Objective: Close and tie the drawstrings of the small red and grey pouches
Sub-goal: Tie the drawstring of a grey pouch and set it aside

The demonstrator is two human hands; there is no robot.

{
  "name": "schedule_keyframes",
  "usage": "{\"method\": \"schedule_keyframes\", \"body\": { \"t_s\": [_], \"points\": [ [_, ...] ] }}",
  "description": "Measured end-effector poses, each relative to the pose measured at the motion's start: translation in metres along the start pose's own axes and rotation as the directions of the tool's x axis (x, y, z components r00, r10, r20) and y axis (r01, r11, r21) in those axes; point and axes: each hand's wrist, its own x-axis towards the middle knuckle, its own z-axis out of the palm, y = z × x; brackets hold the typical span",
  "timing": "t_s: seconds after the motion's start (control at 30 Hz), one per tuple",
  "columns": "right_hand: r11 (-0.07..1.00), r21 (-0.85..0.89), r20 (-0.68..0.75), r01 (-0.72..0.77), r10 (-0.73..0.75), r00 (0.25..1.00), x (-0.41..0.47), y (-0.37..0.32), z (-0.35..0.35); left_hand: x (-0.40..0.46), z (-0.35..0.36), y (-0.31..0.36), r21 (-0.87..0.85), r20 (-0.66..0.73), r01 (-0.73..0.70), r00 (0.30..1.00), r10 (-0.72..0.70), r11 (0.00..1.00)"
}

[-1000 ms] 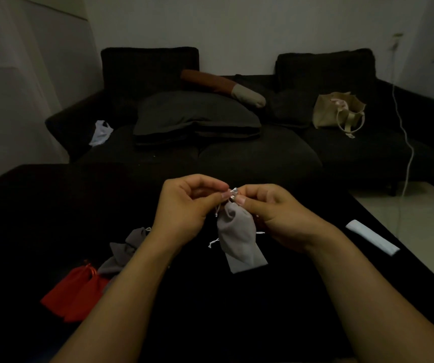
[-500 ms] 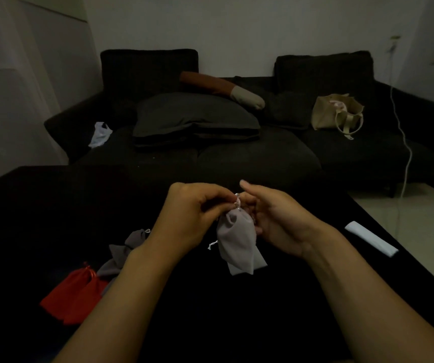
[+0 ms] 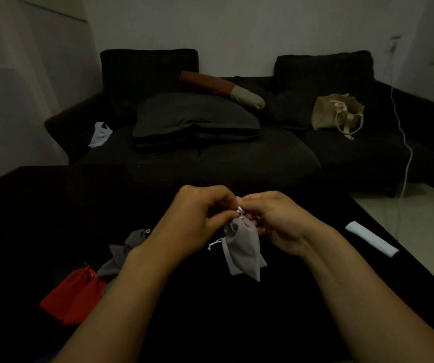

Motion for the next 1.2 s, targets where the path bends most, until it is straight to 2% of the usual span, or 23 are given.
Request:
{"method": "schedule_keyframes", "body": {
  "t_s": [0.13, 0.27, 0.47, 0.57, 0.63, 0.73, 0.83, 1.07, 1.2],
  "points": [
    [1.0, 0.0, -0.034, 0.016, -0.016, 0.999, 0.002, 0.001, 0.001, 0.0, 0.0, 0.001, 0.026, 0.036, 0.013, 0.999, -0.014, 1.0],
    [0.999, 0.033, -0.039, 0.017, -0.016, 0.999, 0.002, 0.0, -0.001, 0.0, 0.002, 0.005, -0.02, 0.039, 0.045, 0.998, -0.045, 0.999],
    [0.998, 0.058, -0.044, 0.014, -0.012, 0.999, 0.001, -0.002, -0.002, 0.001, 0.004, 0.003, 0.003, 0.028, 0.034, 0.999, -0.034, 0.999],
    [0.999, 0.04, -0.053, 0.014, -0.012, 0.999, 0.002, -0.001, -0.002, 0.001, 0.009, 0.001, -0.042, 0.032, 0.091, 0.995, -0.09, 0.995],
    [0.999, -0.002, -0.082, 0.039, -0.039, 0.996, 0.004, 0.0, -0.004, 0.001, 0.013, 0.0, -0.088, -0.012, 0.132, 0.991, -0.134, 0.987],
    [0.988, -0.093, -0.213, 0.119, -0.137, 0.967, 0.005, -0.002, -0.007, 0.002, 0.01, -0.002, -0.196, -0.106, 0.207, 0.967, -0.231, 0.959],
    [0.973, -0.136, -0.27, 0.187, -0.218, 0.938, 0.005, -0.002, -0.006, 0.003, 0.009, -0.002, -0.28, -0.091, 0.264, 0.95, -0.299, 0.923],
    [0.962, -0.14, -0.327, 0.236, -0.27, 0.906, 0.005, 0.0, -0.002, 0.002, 0.01, -0.006, -0.318, -0.067, 0.289, 0.943, -0.325, 0.903],
    [0.965, -0.08, -0.322, 0.251, -0.263, 0.909, 0.009, 0.005, -0.003, 0.002, 0.013, -0.007, -0.358, -0.038, 0.301, 0.941, -0.336, 0.884]
  ]
}}
